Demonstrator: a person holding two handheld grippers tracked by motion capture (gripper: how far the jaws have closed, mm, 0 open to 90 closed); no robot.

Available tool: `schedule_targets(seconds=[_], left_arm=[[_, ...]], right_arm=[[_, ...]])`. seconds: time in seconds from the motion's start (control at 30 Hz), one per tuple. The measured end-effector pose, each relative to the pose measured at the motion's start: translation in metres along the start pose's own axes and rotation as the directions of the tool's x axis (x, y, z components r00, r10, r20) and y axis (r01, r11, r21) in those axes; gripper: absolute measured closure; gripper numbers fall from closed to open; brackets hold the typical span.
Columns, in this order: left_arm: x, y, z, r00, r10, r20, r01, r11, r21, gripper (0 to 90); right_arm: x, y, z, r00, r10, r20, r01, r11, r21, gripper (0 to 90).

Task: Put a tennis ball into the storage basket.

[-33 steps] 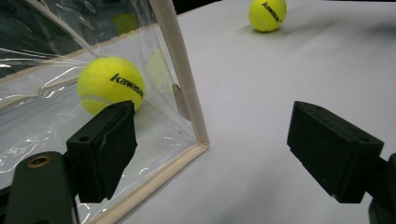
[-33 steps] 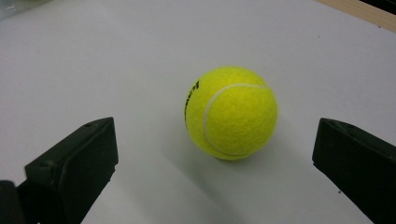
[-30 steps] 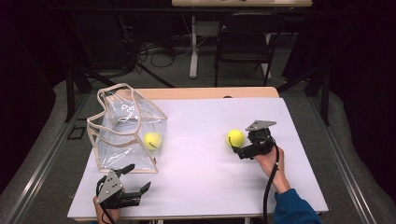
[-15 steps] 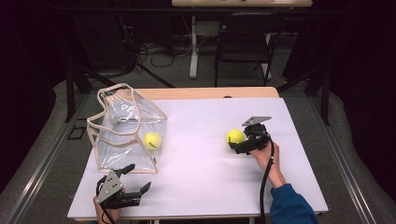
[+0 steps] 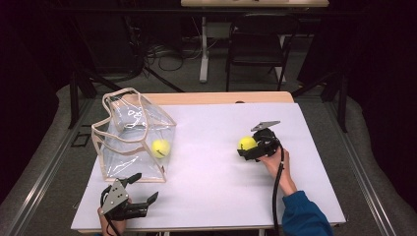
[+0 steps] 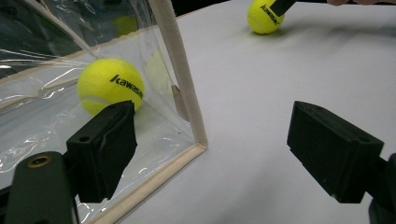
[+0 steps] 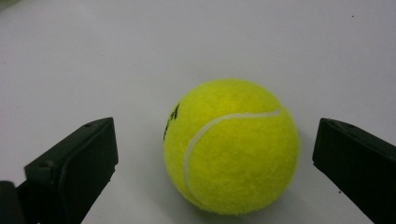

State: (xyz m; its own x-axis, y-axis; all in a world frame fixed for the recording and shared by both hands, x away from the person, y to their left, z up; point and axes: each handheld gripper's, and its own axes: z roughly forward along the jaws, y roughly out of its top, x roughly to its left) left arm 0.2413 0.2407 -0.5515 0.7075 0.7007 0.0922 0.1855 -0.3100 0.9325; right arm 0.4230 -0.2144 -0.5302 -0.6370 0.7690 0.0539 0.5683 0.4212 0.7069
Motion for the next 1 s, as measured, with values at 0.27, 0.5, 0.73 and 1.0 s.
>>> schedule_targets(seconds=[0.27,0.5,0.73,1.0], left_arm=[[-0.0006,0.0007,-0.0003,1.0,0.002,-0.003,-0.002,1.0,-0.007,16.0],[-0.0006,0.0004,-0.0005,1.0,0.004,-0.001,-0.004,1.0,-0.004,16.0],[0.0003,-0.0006,0.0008,1.0,-0.006,0.003,0.006,1.0,0.003,16.0],[-0.0007,0.0,0.0005,1.0,0.0,0.009,0.0,1.0,0.009,16.0]], right_arm=[[-0.0036,-0.0027,0.009,0.9999,0.011,0.003,-0.011,0.999,0.042,2.6],[-0.0051,-0.0028,0.0093,0.9997,0.008,0.024,-0.01,0.998,0.064,16.9],[-0.0048,-0.002,0.009,0.9997,-0.005,0.024,0.003,0.997,0.072,25.3],[-0.0038,-0.0014,0.0071,0.9993,-0.025,0.028,0.023,0.998,0.063,26.0]])
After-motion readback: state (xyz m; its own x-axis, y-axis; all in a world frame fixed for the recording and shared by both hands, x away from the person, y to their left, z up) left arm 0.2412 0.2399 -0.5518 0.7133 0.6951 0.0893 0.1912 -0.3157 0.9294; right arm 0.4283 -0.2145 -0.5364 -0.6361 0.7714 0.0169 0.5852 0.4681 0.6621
